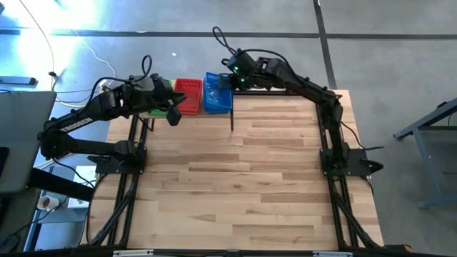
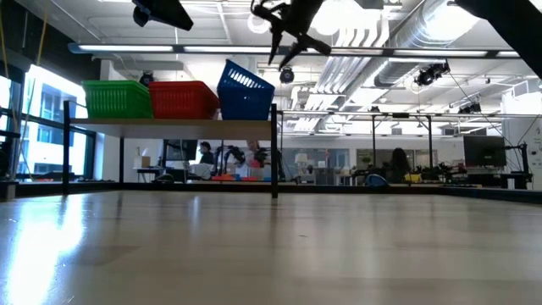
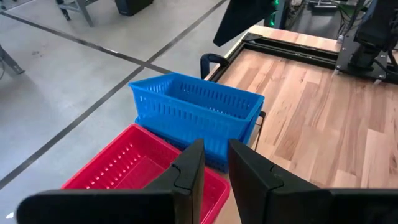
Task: Stack baskets on shelf by color
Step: Stack the blue basket on top of the blue baskets on the shelf
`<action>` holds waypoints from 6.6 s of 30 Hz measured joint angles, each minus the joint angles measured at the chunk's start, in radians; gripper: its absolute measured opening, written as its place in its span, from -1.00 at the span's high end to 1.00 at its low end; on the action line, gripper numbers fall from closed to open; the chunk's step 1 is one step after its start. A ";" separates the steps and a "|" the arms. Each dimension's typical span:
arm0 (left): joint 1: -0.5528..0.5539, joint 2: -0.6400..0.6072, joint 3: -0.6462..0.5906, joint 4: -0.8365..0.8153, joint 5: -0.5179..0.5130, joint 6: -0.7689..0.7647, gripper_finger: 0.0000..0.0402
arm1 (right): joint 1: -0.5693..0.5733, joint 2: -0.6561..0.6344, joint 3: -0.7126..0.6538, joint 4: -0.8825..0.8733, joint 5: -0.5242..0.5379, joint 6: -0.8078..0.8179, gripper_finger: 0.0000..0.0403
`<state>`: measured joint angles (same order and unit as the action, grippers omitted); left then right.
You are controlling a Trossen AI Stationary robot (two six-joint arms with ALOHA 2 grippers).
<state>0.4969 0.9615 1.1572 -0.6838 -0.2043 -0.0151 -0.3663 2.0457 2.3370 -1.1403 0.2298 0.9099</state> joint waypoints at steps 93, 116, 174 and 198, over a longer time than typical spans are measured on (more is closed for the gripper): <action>0.000 0.001 0.000 0.000 -0.001 -0.089 0.69 | -0.236 0.193 -0.025 0.345 -0.526 -1.409 0.98; 0.000 0.001 0.000 0.000 0.000 -0.087 0.69 | -0.243 0.185 0.019 0.292 -0.528 -1.328 1.00; 0.000 0.081 0.000 0.002 -0.080 -0.113 0.69 | -0.182 0.079 0.019 0.115 -0.421 -1.425 0.57; 0.029 0.177 -0.001 -0.019 -0.314 -0.143 0.69 | 0.016 0.087 0.003 0.006 -0.470 -1.451 0.57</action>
<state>0.5262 1.1389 1.1564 -0.7028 -0.5182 -0.1581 -0.3504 2.1328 2.3395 -1.1340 -0.2403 -0.5409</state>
